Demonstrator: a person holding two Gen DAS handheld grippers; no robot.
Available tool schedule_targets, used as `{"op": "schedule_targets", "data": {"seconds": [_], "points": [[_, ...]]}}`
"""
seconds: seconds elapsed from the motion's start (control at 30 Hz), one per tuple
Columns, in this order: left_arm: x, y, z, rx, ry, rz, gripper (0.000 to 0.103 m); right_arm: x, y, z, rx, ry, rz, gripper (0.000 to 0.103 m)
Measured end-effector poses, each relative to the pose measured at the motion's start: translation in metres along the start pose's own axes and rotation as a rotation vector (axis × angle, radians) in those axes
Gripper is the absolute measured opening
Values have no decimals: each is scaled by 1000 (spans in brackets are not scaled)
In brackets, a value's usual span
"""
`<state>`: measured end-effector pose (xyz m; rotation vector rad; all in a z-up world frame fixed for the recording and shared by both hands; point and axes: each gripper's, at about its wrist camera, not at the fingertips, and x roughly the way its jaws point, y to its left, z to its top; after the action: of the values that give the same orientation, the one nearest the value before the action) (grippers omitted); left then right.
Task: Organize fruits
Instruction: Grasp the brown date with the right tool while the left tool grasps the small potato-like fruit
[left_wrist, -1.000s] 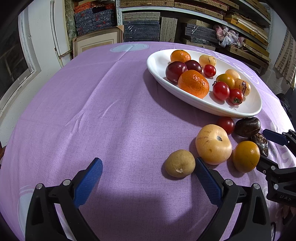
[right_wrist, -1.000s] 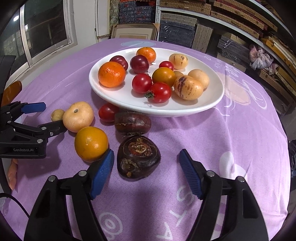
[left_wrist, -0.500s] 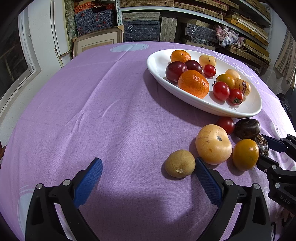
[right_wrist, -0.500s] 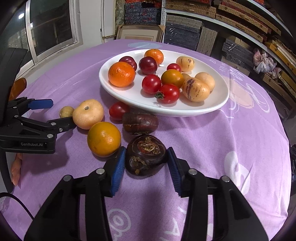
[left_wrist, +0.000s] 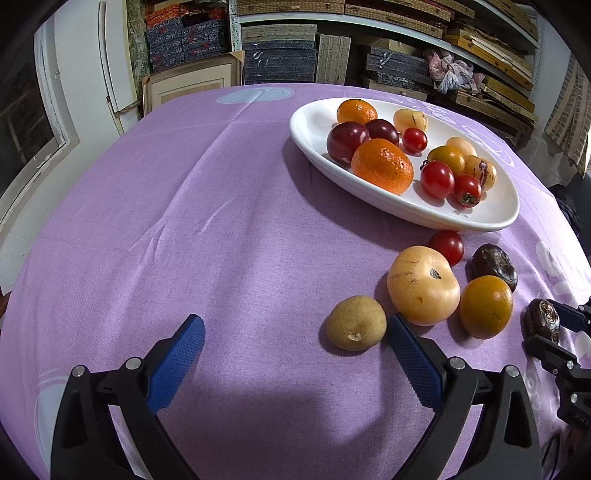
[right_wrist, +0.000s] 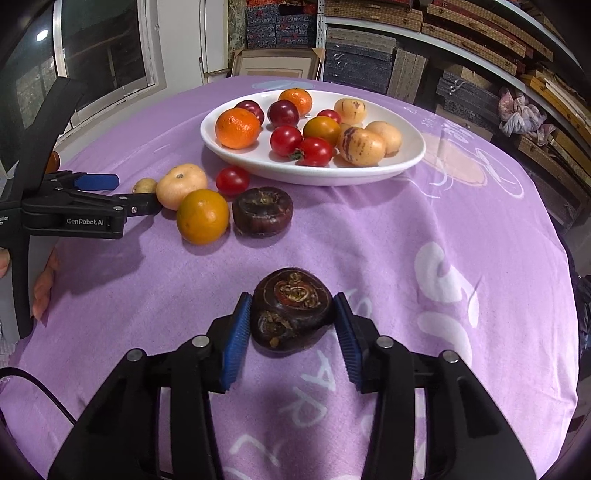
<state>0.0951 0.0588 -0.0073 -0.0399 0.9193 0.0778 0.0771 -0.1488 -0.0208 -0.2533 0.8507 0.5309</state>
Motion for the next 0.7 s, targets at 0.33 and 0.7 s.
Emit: {"op": "schedule_targets", "data": {"seconds": [0.33, 0.7], "points": [[-5, -6, -3, 15, -25, -35, 83, -2, -3, -2, 8, -1, 15, 46], [-14, -20, -8, 69, -51, -62, 29, -2, -3, -2, 7, 0, 13, 46]]}}
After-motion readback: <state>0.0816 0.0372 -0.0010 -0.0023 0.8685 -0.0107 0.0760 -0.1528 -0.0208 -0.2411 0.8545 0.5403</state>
